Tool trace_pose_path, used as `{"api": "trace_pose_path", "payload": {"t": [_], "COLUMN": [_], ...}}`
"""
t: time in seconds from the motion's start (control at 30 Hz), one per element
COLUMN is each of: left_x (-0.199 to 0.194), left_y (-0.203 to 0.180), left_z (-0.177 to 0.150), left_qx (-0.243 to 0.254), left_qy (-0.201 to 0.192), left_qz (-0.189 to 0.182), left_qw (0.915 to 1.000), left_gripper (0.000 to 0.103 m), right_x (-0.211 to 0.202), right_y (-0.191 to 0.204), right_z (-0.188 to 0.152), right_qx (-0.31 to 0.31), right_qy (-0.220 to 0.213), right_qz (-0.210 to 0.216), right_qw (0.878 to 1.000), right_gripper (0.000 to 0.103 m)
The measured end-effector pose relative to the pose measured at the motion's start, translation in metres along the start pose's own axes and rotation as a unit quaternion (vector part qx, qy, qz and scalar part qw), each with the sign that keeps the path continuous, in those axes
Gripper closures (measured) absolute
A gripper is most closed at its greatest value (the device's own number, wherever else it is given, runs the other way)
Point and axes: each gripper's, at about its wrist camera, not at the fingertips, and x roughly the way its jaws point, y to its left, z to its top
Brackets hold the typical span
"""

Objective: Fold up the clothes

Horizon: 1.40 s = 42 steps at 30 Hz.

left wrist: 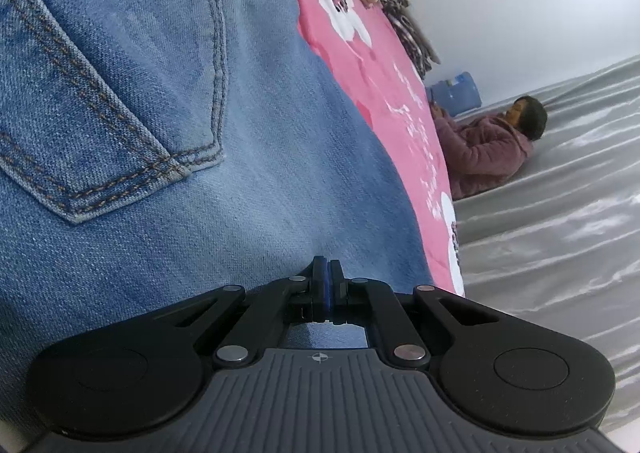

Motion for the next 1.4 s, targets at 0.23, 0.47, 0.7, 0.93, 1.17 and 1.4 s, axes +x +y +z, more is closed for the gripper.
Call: {"api": "trace_pose_path", "payload": {"t": [0.23,0.47,0.7,0.93,1.17,1.4], "left_x": [0.0,0.001,-0.062,-0.172,-0.152,-0.135], "left_y": [0.002,0.002,0.037,0.053,-0.016,0.017], "left_z": [-0.002,0.0,0.017,0.03,0.057,0.106], "left_qx": [-0.003,0.0,-0.046,-0.047,0.207,0.173], "left_qy": [-0.001,-0.007,-0.079,-0.235,-0.215,-0.161], "left_qz": [-0.003,0.005,0.018,0.096,0.2,0.18], "left_qw": [1.0,1.0,0.9957,0.9662,0.9333,0.955], "left_gripper": [0.099,0.099,0.099,0.101,0.101,0.099], "right_x": [-0.036,0.029,0.064,0.05,0.052,0.054], "right_y": [0.019,0.119,0.114,0.093,0.107,0.111], "right_z": [0.006,0.04,0.022,0.013,0.012,0.011], "right_qx": [-0.035,-0.083,-0.153,-0.121,-0.147,-0.142], "right_qy": [-0.056,-0.04,0.003,-0.014,-0.01,-0.011], "right_qz": [-0.057,0.069,0.042,0.032,0.007,-0.007], "right_qw": [0.996,0.993,0.987,0.992,0.989,0.99], "right_gripper": [0.073,0.066,0.069,0.069,0.069,0.069]}}
